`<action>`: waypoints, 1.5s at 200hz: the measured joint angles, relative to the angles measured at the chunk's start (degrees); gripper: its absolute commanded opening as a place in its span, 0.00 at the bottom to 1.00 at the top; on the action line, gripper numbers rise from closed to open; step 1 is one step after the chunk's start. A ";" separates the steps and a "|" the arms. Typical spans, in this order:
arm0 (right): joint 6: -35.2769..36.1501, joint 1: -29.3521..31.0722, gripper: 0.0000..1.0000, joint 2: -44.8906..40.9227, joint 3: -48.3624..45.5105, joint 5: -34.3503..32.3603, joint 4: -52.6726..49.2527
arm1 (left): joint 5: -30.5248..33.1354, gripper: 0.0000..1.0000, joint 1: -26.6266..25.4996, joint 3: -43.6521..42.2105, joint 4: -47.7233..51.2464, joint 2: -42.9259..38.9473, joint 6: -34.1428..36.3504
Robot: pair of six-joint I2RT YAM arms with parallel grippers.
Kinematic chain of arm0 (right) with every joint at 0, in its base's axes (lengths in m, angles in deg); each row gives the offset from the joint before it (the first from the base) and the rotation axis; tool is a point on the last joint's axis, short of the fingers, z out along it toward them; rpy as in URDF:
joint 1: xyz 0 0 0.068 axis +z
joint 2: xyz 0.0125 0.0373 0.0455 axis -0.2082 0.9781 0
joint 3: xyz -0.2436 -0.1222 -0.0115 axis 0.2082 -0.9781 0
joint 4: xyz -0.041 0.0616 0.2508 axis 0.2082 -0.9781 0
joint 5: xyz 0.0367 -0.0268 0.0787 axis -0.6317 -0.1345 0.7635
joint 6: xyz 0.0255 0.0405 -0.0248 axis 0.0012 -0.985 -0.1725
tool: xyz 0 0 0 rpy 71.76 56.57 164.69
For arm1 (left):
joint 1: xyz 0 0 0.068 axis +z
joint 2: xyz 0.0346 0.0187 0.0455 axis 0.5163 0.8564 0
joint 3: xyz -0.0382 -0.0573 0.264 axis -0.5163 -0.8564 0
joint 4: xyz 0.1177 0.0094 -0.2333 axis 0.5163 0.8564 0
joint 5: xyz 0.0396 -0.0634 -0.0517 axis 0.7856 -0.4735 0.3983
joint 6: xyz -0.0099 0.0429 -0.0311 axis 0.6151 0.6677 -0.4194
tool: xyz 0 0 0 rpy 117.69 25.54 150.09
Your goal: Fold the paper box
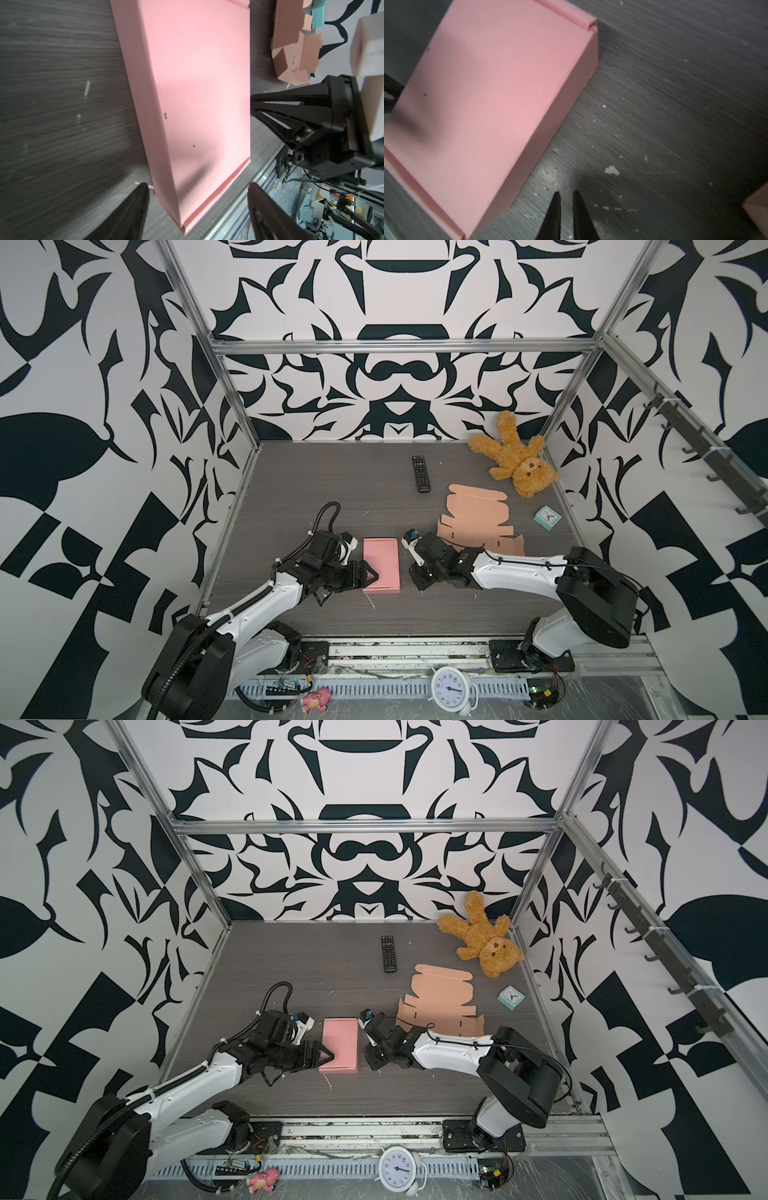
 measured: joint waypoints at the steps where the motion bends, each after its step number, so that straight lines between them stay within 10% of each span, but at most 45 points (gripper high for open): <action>1: -0.09 0.04 0.14 0.00 -0.02 0.00 0.02 | 0.00 0.76 -0.04 -0.04 0.00 0.00 0.00; 300: -6.05 7.17 0.13 2.08 -0.13 -1.60 1.38 | 6.95 0.71 -8.94 -1.77 -4.57 0.37 -7.50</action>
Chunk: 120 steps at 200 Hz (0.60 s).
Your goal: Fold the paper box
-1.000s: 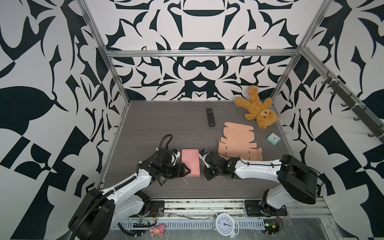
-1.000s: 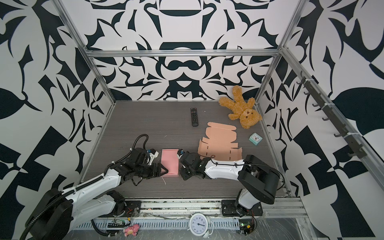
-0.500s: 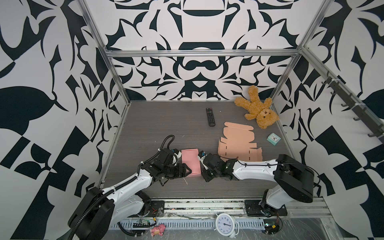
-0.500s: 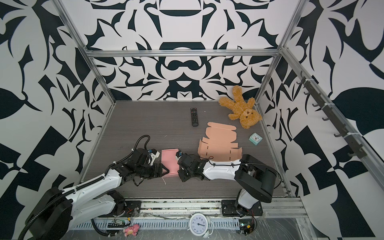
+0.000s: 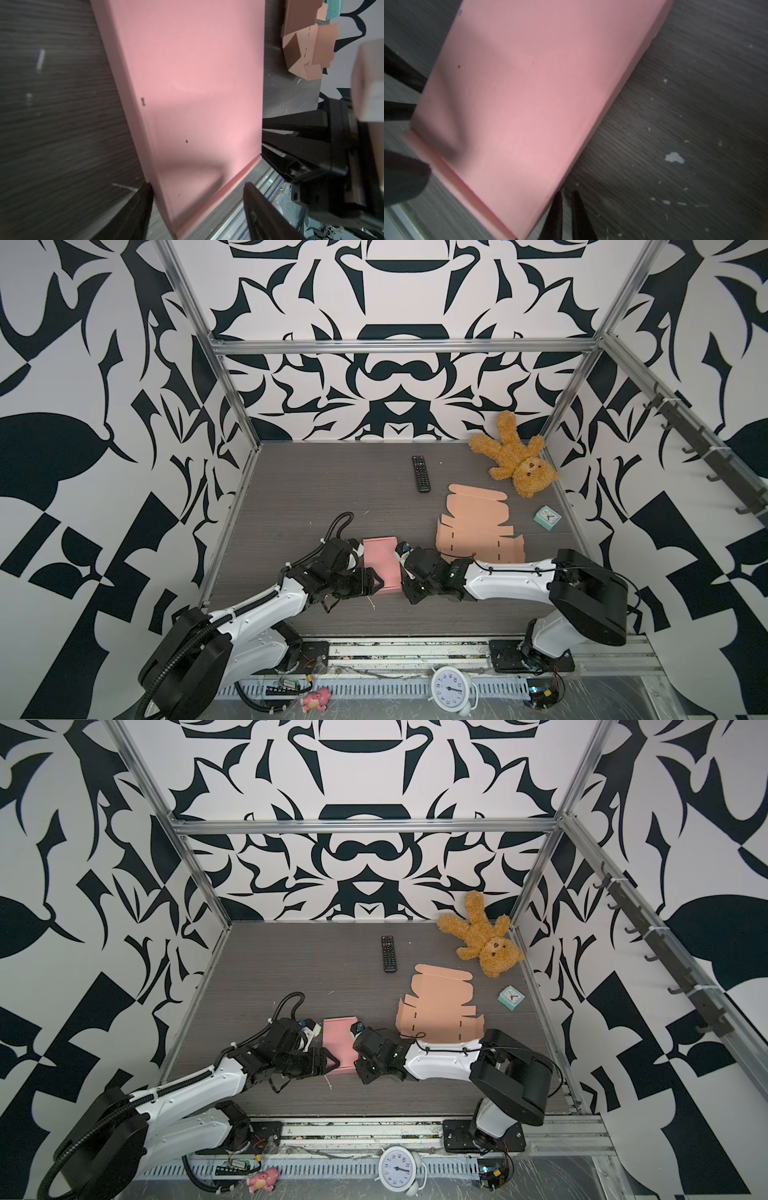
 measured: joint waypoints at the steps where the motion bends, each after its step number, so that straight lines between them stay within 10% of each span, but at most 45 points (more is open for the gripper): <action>1: -0.07 0.00 0.13 0.00 0.00 0.00 0.00 | 0.00 0.71 -0.02 -0.02 0.00 0.00 -0.02; 120: -0.94 0.46 0.20 -3.82 -3.93 -1.33 1.07 | 4.52 0.79 -0.81 0.55 3.56 -0.83 0.96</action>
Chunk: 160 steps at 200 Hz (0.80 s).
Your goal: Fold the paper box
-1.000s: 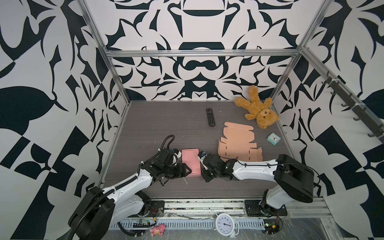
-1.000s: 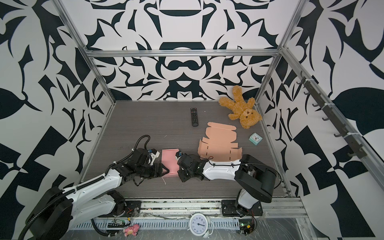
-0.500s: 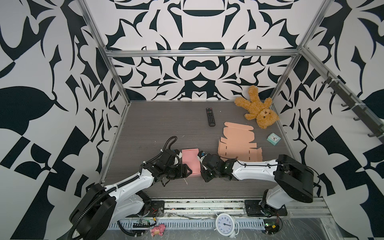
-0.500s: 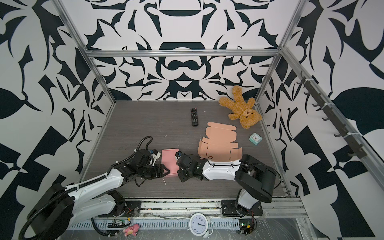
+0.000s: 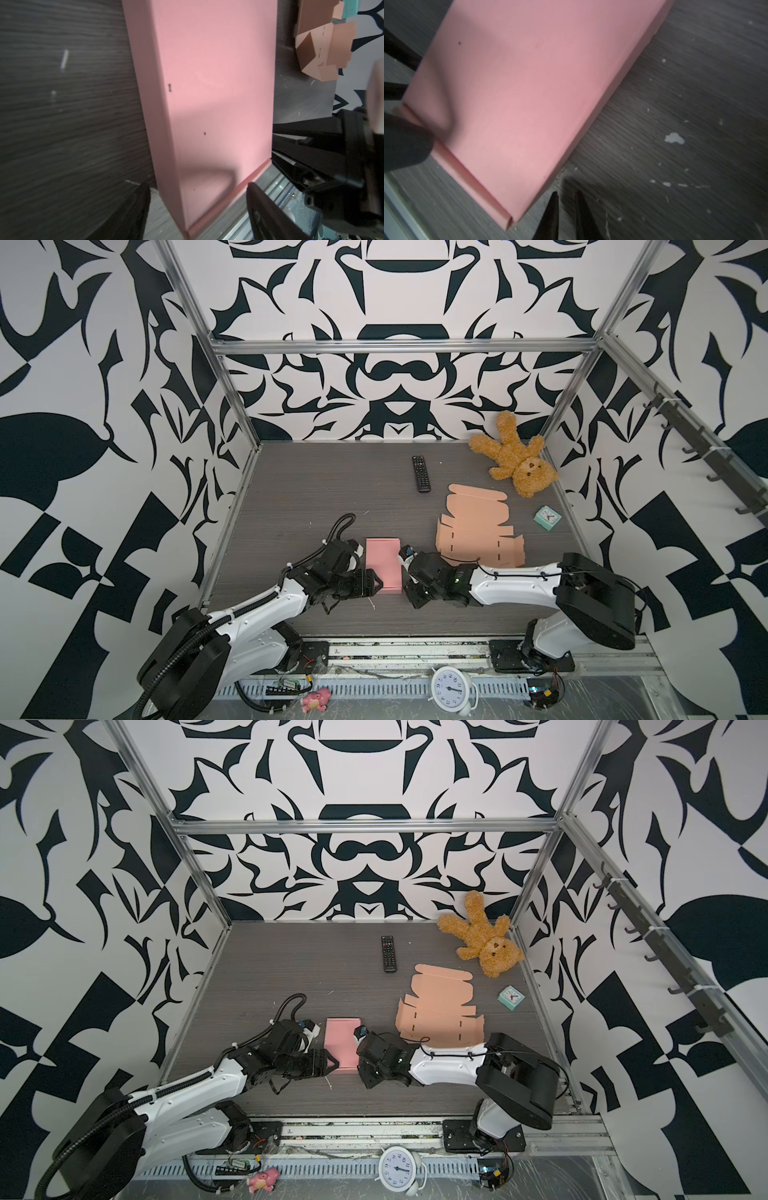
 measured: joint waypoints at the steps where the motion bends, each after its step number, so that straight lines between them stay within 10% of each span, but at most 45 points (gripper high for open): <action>1: 0.00 -0.02 0.20 -0.11 -0.02 -0.02 -0.07 | 0.07 0.79 0.00 0.04 0.15 -0.02 0.09; 160: 14.19 -18.43 0.61 5.46 22.45 14.10 -10.60 | -1.99 0.81 -10.29 3.32 13.57 -12.76 7.13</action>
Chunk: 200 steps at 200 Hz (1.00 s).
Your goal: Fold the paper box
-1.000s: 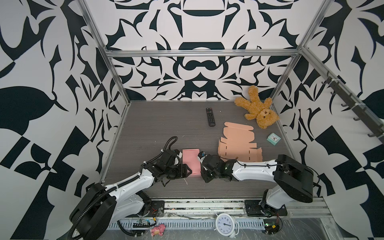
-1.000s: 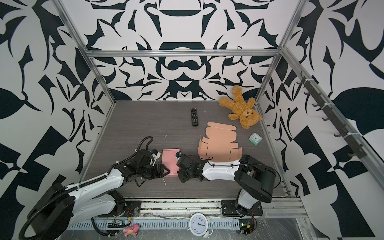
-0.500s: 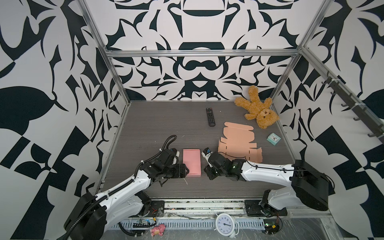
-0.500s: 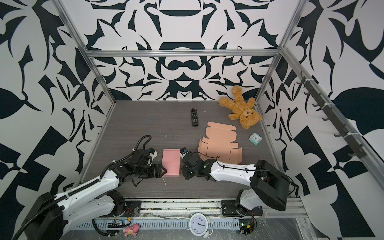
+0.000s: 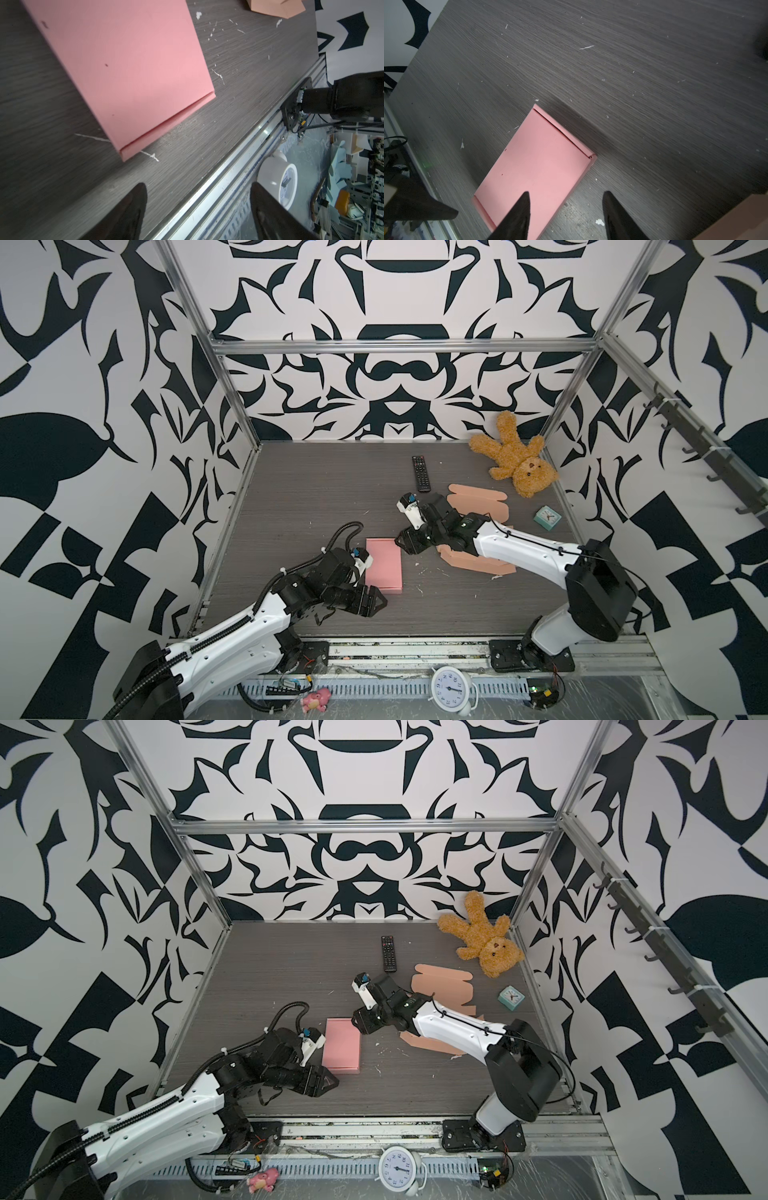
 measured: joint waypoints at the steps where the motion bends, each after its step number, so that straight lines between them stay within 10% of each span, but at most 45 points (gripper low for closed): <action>1: 0.00 -0.11 0.61 0.33 0.17 0.24 -0.02 | -0.09 0.81 -0.20 0.00 -0.07 0.13 0.02; 200: 1.27 -2.27 0.57 18.10 11.65 12.66 0.15 | 1.68 0.78 -2.62 0.66 -14.93 14.38 -1.18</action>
